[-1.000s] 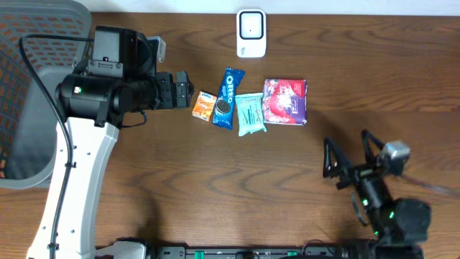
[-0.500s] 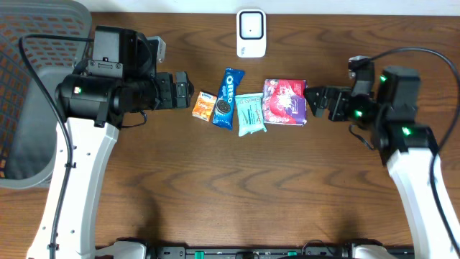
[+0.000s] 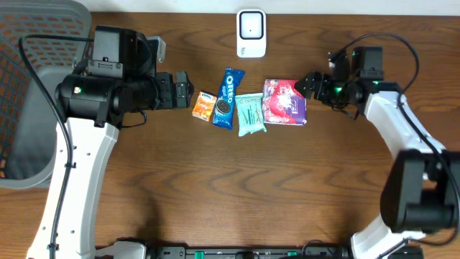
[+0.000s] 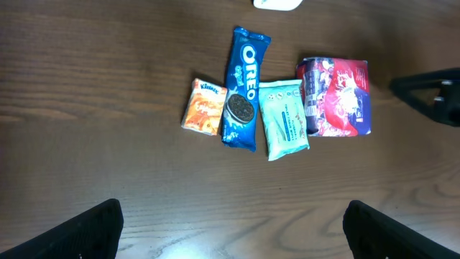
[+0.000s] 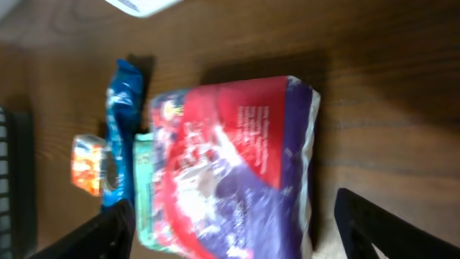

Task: Scan the item barcode
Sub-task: 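Move the right gripper toward the red-purple pack, then grasp the red-purple pack with the right gripper and slide it right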

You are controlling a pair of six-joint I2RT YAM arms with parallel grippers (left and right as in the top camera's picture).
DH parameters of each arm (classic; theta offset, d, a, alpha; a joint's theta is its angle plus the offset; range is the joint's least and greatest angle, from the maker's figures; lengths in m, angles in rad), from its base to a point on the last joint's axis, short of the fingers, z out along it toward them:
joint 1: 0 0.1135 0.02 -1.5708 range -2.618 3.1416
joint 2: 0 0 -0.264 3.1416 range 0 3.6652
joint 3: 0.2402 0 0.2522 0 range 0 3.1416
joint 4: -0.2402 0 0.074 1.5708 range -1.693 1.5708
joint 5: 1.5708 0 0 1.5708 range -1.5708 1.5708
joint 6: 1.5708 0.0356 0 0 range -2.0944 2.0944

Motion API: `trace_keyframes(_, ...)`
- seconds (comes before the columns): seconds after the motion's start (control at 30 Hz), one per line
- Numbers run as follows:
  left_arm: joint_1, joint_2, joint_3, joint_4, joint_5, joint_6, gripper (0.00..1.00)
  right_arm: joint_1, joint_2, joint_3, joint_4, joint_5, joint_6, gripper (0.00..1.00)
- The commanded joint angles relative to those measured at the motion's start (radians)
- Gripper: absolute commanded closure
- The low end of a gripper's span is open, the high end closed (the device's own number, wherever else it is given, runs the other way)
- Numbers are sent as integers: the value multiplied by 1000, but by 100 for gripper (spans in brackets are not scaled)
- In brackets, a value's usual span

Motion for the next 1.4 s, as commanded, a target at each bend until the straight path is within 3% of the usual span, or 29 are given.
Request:
trace_keyframes(0.0, 3, 2, -2, -1, -9, -2, 2, -6, 85, 14, 19, -32, -16, 24)
trace_keyframes(0.13, 2, 2, -2, -1, -9, -2, 2, -6, 171, 14, 31, -36, -16, 34)
trace_keyframes(0.2, 3, 2, -2, -1, -9, -2, 2, -6, 209, 13, 38, -36, -16, 49)
trace_keyframes(0.23, 2, 2, -2, -1, -9, -2, 2, -8, 232, 14, 39, -31, -20, 73)
trace_keyframes(0.33, 3, 2, -2, -1, -9, -2, 2, -18, 227, 18, 41, -21, -21, 99)
trace_keyframes(0.43, 3, 2, -2, -1, -9, -2, 2, -42, 185, 56, -2, -10, -26, 99)
trace_keyframes(0.53, 3, 2, -2, -2, -9, -2, 2, -54, 114, 129, -118, 131, -53, 99)
trace_keyframes(0.67, 3, 2, -2, -1, -9, -2, 2, -5, 9, 240, -319, 598, -89, 99)
trace_keyframes(0.77, 2, 2, -2, -1, -9, -2, 2, 56, -10, 244, -379, 971, -92, 99)
trace_keyframes(0.97, 3, 2, -2, -1, -9, -2, 2, 151, 67, 237, -395, 1453, -39, 99)
trace_keyframes(1.07, 3, 2, -2, -1, -9, -2, 2, 198, 107, 237, -370, 1504, -43, 99)
trace_keyframes(1.27, 2, 2, -2, -1, -9, -2, 2, 327, 253, 237, -383, 1428, -10, 99)
trace_keyframes(1.37, 3, 2, -2, -1, -9, -2, 2, 401, 294, 238, -373, 1277, 8, 77)
